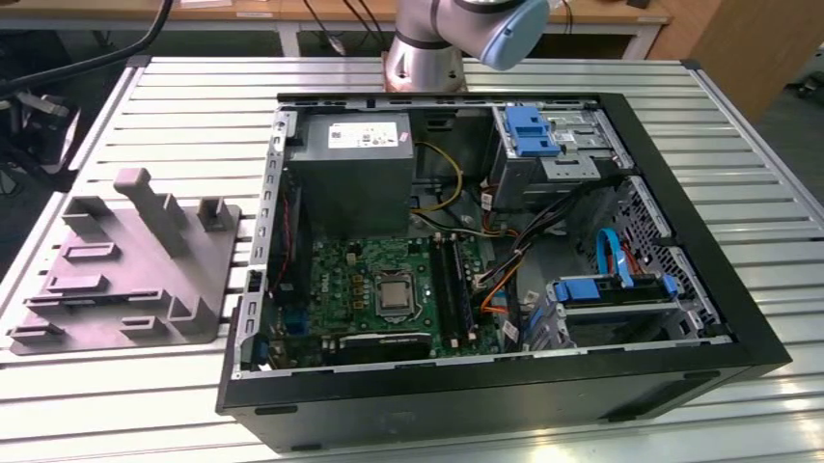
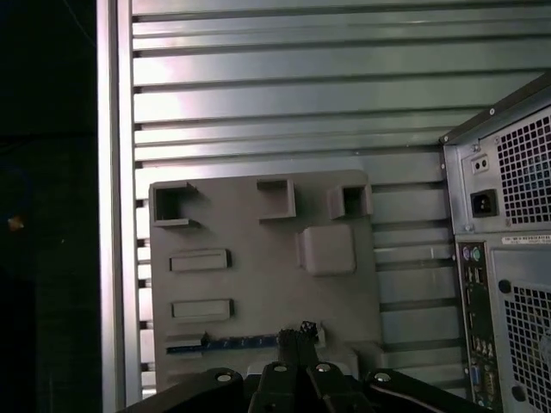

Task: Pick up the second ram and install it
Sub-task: 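Reach for the second ram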

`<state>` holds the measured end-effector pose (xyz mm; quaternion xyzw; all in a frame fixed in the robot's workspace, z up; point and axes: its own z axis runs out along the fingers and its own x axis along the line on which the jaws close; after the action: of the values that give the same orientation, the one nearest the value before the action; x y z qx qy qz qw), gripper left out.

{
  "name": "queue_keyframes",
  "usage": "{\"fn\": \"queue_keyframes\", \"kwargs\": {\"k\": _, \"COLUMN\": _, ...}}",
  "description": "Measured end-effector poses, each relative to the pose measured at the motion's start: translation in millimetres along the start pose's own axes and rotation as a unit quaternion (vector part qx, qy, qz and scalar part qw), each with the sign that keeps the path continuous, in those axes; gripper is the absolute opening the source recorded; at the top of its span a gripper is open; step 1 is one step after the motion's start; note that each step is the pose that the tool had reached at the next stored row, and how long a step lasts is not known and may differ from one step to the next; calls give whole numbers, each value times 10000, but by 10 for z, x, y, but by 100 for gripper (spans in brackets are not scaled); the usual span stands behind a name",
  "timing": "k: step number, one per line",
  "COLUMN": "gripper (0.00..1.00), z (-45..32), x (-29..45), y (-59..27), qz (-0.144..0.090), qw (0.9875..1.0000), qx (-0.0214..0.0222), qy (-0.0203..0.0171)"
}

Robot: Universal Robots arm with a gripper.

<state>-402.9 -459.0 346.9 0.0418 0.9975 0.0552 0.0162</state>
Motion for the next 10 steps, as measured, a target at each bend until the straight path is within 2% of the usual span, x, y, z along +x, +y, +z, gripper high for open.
{"fn": "queue_keyframes", "kwargs": {"k": 7, "gripper": 11, "z": 111, "x": 50, "y": -99, "qz": 0, "qw": 10000, "qx": 0, "qy": 1}}
{"fn": "queue_keyframes", "kwargs": {"k": 10, "gripper": 11, "z": 140, "x": 54, "y": -118, "qz": 2, "qw": 10000, "qx": 13, "qy": 19}}
